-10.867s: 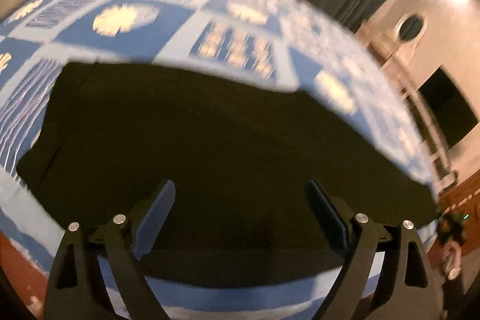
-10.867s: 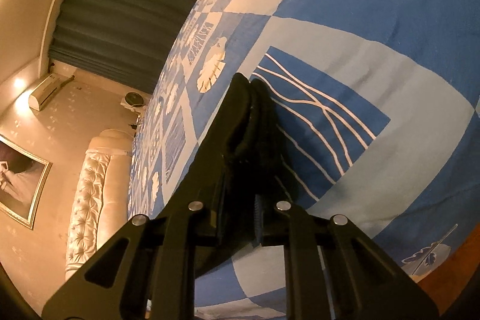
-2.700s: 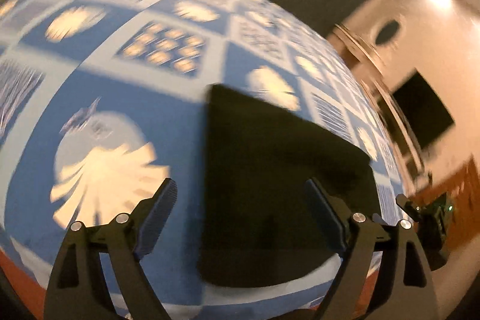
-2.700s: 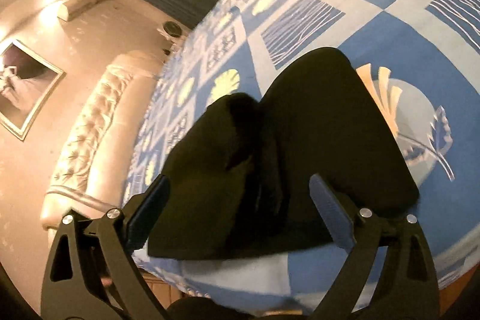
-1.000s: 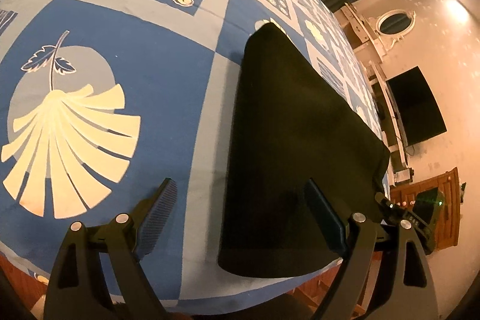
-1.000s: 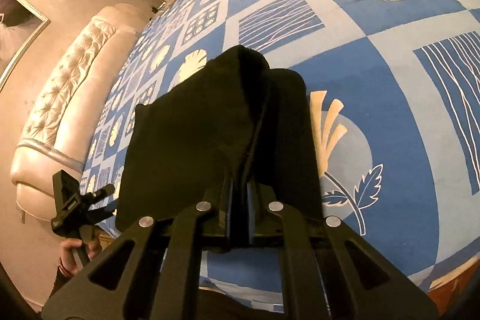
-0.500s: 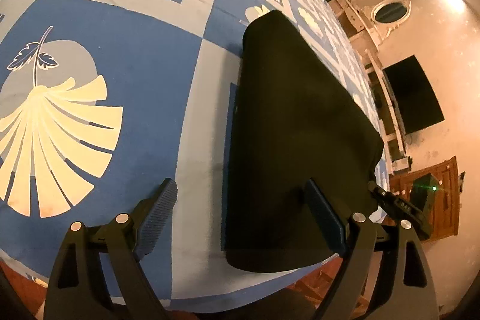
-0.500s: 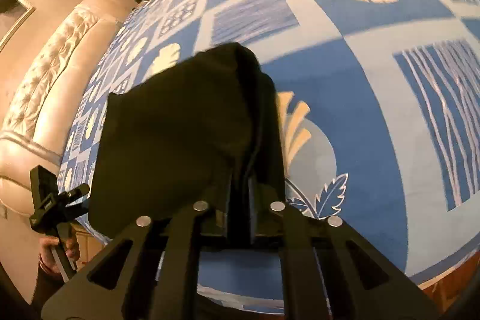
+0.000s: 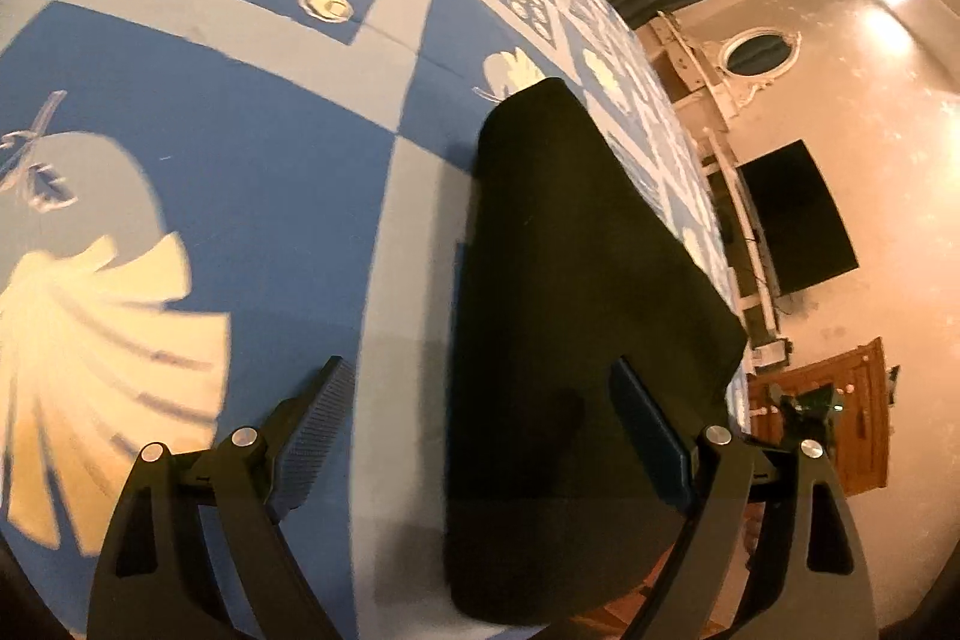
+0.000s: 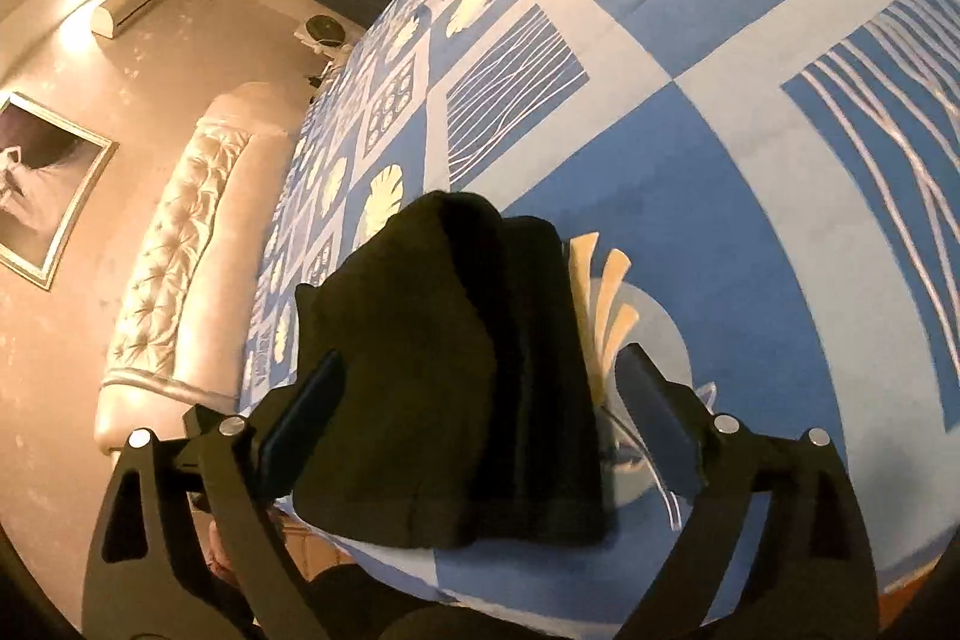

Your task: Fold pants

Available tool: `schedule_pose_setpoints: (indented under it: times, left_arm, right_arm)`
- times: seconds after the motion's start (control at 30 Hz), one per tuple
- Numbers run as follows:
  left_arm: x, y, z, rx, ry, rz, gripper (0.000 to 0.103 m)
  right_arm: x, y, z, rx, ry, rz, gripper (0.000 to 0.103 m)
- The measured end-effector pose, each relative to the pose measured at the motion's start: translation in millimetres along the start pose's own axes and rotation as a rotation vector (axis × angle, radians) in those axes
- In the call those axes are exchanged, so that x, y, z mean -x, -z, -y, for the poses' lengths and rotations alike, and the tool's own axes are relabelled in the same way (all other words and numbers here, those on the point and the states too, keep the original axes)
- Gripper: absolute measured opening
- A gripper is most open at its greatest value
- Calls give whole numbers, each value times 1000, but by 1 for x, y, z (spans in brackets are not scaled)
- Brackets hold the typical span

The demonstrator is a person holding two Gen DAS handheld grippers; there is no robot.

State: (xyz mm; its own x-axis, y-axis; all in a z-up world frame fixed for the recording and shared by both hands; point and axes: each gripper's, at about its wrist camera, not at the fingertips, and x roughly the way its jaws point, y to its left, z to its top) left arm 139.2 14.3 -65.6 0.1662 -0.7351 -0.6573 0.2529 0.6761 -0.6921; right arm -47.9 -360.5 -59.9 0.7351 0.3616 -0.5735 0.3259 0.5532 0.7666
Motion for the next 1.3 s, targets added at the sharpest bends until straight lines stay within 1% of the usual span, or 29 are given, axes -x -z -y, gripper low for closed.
schedule_pose_setpoints:
  times: [0.23, 0.47, 0.57, 0.7, 0.8, 1.03, 1.07, 1.13, 1.2, 1.3]
  left_arm:
    - [-22, -19, 6, -14, 31, -20, 86]
    - [-34, -39, 3, -14, 67, -22, 86]
    - [-36, -44, 0, -14, 77, -17, 86]
    - [-41, -48, 5, -45, 81, -8, 87]
    - [-46, -49, 10, -74, 88, -12, 87]
    - [-54, -52, 19, -100, 99, -22, 87]
    - [-55, -53, 21, -109, 102, -29, 87]
    - [-60, -54, 26, -137, 94, -35, 87]
    - [-61, -53, 29, -165, 84, -36, 87]
    - [-62, -51, 32, -177, 56, -34, 87]
  right_arm:
    - [-36, -14, 22, -61, -88, -62, 92]
    - [-57, -31, 15, -7, -136, -89, 96]
    - [-65, -35, 12, 24, -147, -105, 96]
    - [-72, -38, 9, 50, -154, -115, 97]
    - [-74, -39, 7, 65, -164, -116, 100]
    - [-75, -38, 2, 105, -163, -119, 100]
    - [-75, -38, 1, 119, -156, -122, 100]
    - [-77, -37, 0, 137, -125, -128, 94]
    - [-77, -37, 1, 140, -108, -124, 83]
    - [-77, -39, 8, 131, -106, -124, 72]
